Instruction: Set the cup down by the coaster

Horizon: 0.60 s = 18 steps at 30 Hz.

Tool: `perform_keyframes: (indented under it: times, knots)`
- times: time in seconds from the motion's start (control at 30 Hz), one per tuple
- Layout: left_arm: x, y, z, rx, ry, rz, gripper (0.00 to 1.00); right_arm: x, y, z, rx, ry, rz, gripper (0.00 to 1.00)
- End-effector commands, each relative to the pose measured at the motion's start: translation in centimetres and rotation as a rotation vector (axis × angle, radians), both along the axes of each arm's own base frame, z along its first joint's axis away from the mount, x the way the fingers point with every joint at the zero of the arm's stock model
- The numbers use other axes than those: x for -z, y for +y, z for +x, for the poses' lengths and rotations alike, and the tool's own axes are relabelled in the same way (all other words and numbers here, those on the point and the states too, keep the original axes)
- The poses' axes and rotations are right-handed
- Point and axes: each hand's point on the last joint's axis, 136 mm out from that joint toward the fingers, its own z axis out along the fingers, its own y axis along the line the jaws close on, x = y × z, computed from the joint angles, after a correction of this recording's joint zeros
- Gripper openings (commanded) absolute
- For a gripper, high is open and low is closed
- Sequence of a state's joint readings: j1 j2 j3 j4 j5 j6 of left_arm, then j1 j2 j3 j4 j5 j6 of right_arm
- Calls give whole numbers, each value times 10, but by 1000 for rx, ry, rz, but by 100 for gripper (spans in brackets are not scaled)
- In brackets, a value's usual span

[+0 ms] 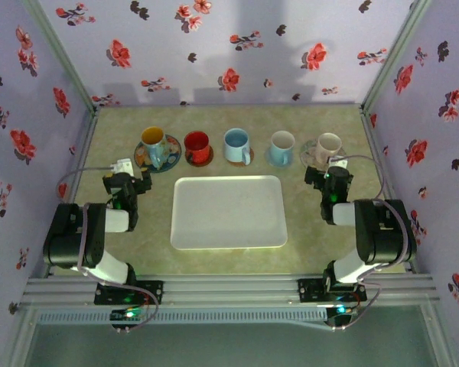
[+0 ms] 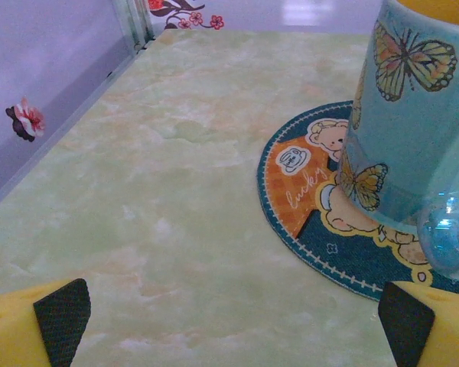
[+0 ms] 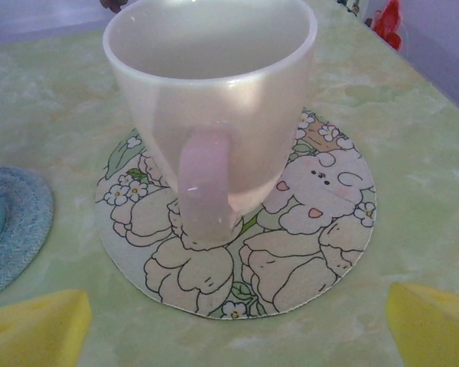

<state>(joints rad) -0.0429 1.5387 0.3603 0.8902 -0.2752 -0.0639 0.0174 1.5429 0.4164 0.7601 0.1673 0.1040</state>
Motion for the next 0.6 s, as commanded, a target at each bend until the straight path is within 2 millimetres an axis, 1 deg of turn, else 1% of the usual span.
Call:
perform_keyframes:
  times: [0.0, 0.57]
  knots:
    - [-11, 1, 8, 9, -36, 20, 100, -10, -1, 4, -9, -51, -8, 100]
    - [-11, 1, 8, 9, -35, 20, 100, -9, 0, 3, -11, -46, -7, 99]
